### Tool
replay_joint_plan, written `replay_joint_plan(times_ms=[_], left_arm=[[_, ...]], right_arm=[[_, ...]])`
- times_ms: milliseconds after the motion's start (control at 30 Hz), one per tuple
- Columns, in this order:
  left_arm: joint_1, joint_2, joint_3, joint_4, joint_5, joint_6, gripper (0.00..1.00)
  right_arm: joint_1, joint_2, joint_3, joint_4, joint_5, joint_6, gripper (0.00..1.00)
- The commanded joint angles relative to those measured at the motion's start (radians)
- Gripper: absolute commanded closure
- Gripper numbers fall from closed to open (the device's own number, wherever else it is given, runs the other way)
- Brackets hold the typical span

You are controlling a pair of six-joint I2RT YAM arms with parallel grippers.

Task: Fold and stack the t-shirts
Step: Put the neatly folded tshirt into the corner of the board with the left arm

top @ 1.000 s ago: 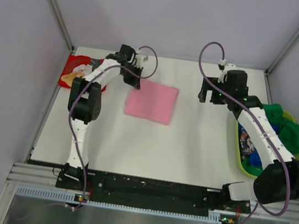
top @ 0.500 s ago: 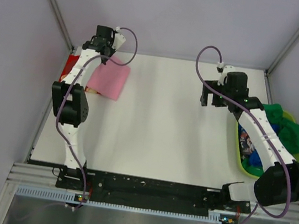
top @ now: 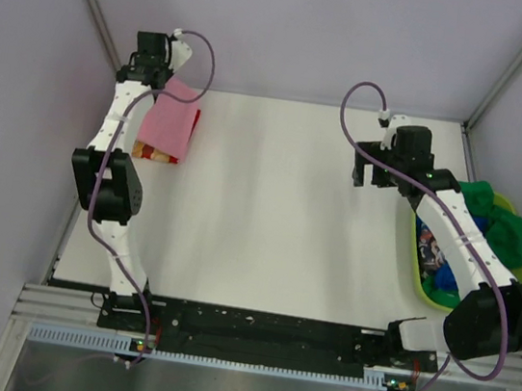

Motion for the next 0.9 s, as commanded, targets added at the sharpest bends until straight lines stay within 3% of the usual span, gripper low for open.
replay_joint_plan(times_ms=[0, 300, 333, 367, 467, 533, 600, 700, 867], left_arm=[[0.049, -0.086, 0.049, 0.097, 0.025, 0.004, 1.0], [0.103, 0.104, 0.106, 0.094, 0.036, -0.027, 0.99], [0.112, 0.142, 0.135, 0.094, 0.025, -0.036, 0.93], [0.123, 0.18, 0.166, 0.09, 0.012, -0.048, 0.78], [0.158, 0.318, 0.322, 0.064, -0.12, -0.095, 0.61], [0.187, 0.392, 0.417, 0.054, -0.221, -0.123, 0.35], [0.204, 0.406, 0.421, 0.082, -0.271, -0.139, 0.3], [0.195, 0.324, 0.311, 0.05, -0.175, -0.195, 0.35], [0.115, 0.027, -0.155, 0.06, 0.195, -0.165, 0.41]], right_arm=[[-0.006, -0.02, 0.007, 0.007, 0.026, -0.015, 0.01], [-0.006, -0.026, 0.008, -0.001, 0.032, -0.022, 0.01], [-0.006, -0.025, 0.008, 0.0, 0.029, -0.022, 0.01], [-0.006, -0.025, 0.008, -0.001, 0.027, -0.022, 0.01], [-0.006, -0.028, 0.01, -0.001, 0.009, -0.022, 0.01], [-0.006, -0.028, 0.011, -0.001, -0.006, -0.021, 0.01], [-0.006, -0.026, 0.013, -0.001, -0.008, -0.019, 0.01], [-0.004, -0.022, 0.013, -0.001, -0.035, -0.018, 0.01], [-0.003, -0.016, 0.007, -0.001, -0.042, -0.013, 0.01]])
